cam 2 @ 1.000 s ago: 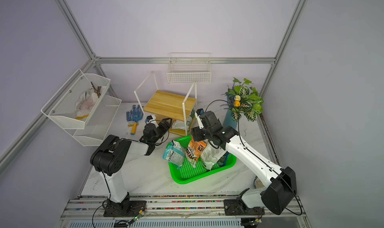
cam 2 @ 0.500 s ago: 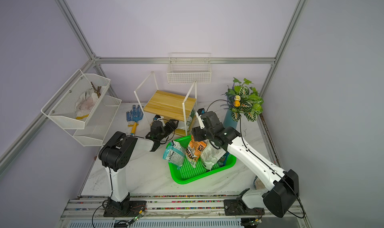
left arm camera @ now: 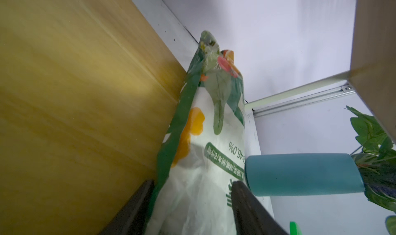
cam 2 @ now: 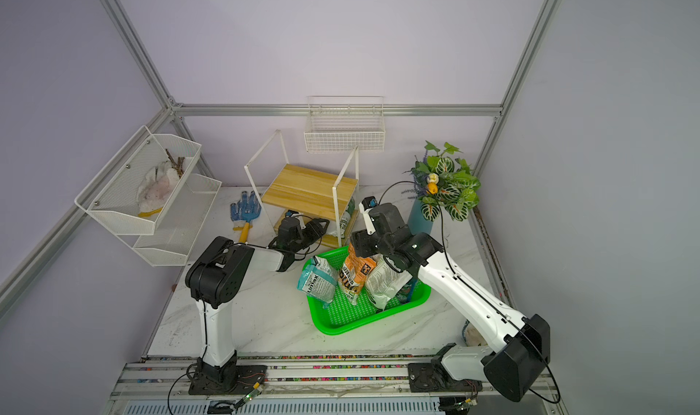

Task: Take down the fertilizer bag from the shelf
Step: Pick up the fertilizer bag from the shelf.

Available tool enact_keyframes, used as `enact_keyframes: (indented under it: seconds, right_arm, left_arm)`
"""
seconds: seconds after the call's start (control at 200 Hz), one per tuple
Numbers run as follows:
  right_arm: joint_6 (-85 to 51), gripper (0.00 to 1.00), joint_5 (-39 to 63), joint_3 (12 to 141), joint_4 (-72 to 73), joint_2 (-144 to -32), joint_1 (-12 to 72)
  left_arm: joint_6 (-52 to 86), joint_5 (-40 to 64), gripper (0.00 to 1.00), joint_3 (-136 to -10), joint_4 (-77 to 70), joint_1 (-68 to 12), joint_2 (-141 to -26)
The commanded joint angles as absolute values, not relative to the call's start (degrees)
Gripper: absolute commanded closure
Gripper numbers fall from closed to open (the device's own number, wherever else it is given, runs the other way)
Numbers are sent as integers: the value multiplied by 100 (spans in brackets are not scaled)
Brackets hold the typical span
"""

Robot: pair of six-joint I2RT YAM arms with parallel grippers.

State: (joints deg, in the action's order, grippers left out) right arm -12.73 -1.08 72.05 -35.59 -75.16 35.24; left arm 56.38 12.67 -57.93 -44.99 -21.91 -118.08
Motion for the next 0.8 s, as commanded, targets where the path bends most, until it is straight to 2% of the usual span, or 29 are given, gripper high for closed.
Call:
enact_keyframes:
  seconds: [0.0, 0.095, 0.125, 0.34, 0.79]
  right_arm:
    - [-1283, 30, -171, 7132, -3429, -7436, 3524]
    - [-1292, 29, -192, 7125, -3439, -7414, 3522]
    - [-1292, 30, -192, 7119, -3432, -7409, 3522]
    - [-1308, 30, -143, 7132, -3437, -7431, 3522]
    - [-1160, 30, 0, 7316, -3436, -7505, 3520]
  left_arm:
    - [5646, 1448, 62, -6146, -4623, -2217, -11872]
    - [5846, 1260, 94, -5834, -4983, -2143, -11759]
    - [5945, 1193, 100, -5717, -5111, -2106, -11716]
    - [6347, 1007, 100, -5054, -5754, -1847, -11209]
    - [5872, 833, 100, -4194, -5419, -1784, -9629]
